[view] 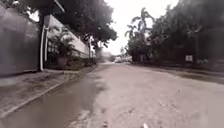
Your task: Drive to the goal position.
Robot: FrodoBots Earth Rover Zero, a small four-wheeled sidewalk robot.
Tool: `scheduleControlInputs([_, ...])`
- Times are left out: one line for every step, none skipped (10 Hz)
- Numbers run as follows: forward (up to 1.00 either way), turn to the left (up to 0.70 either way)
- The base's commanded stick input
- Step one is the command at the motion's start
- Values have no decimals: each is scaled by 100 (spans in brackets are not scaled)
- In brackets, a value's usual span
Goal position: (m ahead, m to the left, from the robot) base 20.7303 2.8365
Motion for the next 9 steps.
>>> scheduleControlInputs([100, 0])
scheduleControlInputs([100, 0])
scheduleControlInputs([100, 0])
scheduleControlInputs([100, 0])
scheduleControlInputs([100, 0])
scheduleControlInputs([100, -8])
scheduleControlInputs([100, -27])
scheduleControlInputs([100, -27])
scheduleControlInputs([100, -10])
